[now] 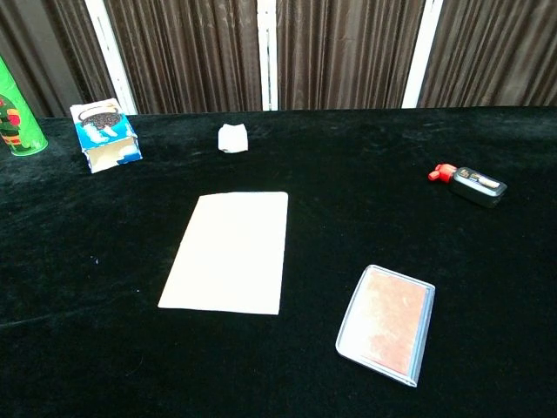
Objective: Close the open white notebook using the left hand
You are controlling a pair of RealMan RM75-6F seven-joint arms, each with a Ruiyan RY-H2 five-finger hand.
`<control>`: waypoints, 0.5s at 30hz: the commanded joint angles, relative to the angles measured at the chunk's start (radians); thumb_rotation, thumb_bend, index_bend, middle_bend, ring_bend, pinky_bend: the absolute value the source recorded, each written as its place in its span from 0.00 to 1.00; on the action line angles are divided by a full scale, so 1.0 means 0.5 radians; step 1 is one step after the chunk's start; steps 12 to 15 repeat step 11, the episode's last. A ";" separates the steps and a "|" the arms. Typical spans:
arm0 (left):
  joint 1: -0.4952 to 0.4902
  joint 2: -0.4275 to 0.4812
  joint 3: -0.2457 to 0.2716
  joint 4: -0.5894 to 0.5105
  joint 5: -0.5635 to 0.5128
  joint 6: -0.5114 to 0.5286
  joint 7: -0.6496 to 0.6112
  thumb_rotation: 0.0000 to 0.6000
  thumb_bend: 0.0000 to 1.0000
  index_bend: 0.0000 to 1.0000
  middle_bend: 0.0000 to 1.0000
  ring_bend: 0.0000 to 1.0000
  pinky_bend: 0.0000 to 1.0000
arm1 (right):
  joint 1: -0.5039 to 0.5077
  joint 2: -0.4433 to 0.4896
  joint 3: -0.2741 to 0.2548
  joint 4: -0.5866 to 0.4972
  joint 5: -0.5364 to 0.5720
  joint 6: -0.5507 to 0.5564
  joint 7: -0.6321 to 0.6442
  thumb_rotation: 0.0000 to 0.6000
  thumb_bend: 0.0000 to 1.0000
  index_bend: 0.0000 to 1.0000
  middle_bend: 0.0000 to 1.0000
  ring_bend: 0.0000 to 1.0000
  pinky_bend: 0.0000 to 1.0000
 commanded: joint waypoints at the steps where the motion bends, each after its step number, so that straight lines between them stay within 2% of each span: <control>1: 0.111 0.129 0.046 -0.052 -0.006 0.106 -0.121 1.00 0.09 0.00 0.00 0.00 0.00 | 0.000 0.000 0.002 -0.005 -0.006 0.007 0.002 1.00 0.08 0.00 0.00 0.00 0.00; 6: 0.209 0.229 0.075 -0.102 0.014 0.206 -0.255 1.00 0.09 0.00 0.00 0.00 0.00 | 0.003 0.004 -0.004 -0.013 -0.032 0.015 0.012 1.00 0.08 0.00 0.00 0.00 0.00; 15: 0.226 0.246 0.067 -0.117 0.069 0.234 -0.267 1.00 0.10 0.00 0.00 0.00 0.00 | 0.006 -0.001 -0.011 -0.010 -0.032 0.002 0.008 1.00 0.08 0.00 0.00 0.00 0.00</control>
